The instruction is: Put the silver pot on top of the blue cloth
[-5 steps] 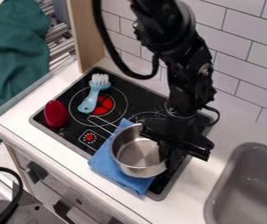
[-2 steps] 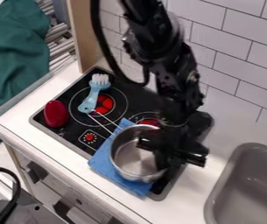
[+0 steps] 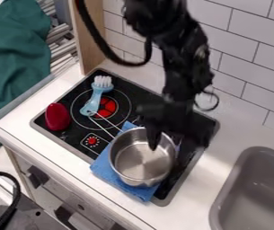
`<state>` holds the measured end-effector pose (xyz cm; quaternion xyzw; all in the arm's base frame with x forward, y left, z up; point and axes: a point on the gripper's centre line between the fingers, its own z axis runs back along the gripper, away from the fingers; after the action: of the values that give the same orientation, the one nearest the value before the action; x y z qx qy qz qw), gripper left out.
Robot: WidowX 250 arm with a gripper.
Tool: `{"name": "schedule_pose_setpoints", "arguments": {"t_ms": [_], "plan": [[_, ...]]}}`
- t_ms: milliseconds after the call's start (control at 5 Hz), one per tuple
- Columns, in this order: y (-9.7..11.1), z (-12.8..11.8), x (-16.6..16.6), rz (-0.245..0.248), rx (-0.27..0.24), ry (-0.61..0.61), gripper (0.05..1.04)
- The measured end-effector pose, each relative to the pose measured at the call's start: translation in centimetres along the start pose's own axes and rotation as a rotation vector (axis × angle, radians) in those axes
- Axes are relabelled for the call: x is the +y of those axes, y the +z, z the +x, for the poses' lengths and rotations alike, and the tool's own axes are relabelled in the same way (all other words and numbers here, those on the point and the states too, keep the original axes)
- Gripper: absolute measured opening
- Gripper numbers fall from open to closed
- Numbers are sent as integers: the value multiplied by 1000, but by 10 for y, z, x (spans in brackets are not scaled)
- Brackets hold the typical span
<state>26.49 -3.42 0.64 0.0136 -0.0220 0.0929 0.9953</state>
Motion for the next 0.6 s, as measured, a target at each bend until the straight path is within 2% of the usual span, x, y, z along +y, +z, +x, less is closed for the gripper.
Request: {"name": "schedule_pose_setpoints", "arguments": {"t_ms": [200, 400, 600], "plan": [[34, 19, 0, 46, -65, -49, 1013], [52, 29, -2, 51, -87, -73, 1008], [57, 36, -7, 14, -105, -89, 1005]]}}
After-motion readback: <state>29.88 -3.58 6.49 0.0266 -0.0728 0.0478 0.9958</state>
